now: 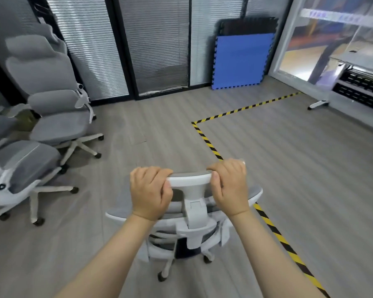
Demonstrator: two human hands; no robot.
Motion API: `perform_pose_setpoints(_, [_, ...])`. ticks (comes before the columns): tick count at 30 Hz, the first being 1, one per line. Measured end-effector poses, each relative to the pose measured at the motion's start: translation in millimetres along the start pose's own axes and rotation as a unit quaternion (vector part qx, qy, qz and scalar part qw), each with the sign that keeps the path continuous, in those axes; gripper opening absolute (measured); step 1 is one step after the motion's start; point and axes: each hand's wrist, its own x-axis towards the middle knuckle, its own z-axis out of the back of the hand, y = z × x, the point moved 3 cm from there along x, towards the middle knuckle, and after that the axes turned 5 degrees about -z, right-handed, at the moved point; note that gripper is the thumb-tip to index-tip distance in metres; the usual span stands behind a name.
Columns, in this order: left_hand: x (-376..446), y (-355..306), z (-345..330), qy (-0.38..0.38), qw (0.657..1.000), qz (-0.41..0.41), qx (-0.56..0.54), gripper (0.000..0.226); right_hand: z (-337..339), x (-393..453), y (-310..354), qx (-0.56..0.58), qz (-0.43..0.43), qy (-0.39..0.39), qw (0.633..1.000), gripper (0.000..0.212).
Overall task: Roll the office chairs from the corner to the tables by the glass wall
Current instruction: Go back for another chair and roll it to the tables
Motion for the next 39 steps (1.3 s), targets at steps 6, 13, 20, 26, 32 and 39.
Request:
perform_pose_setpoints(6, [44, -63, -75, -0.016, 1.000, -0.014, -0.022, 0.035, 43, 28, -87, -0.003, 0.002, -0.037, 0.999, 0.033])
perform_pose_setpoints(13, [113, -124, -179, 0.002, 0.998, -0.031, -0.052, 0.034, 77, 84, -202, -0.025, -0.033, -0.078, 0.996, 0.032])
perform_pose_setpoints(20, [187, -182, -296, -0.009, 0.994, -0.058, -0.093, 0.035, 109, 142, -319, -0.061, -0.084, -0.135, 0.985, 0.030])
perform_pose_setpoints(26, [250, -236, -392, 0.016, 0.980, -0.119, -0.156, 0.033, 142, 191, -420, -0.117, -0.128, -0.164, 0.971, 0.032])
perform_pose_setpoints(32, [327, -274, -496, 0.053, 0.968, -0.153, -0.190, 0.033, 160, 254, -518, -0.148, -0.192, -0.194, 0.950, 0.027])
perform_pose_setpoints(39, [408, -310, -606, 0.056, 0.952, -0.197, -0.227, 0.032, 177, 315, -618, -0.192, -0.219, -0.224, 0.930, 0.030])
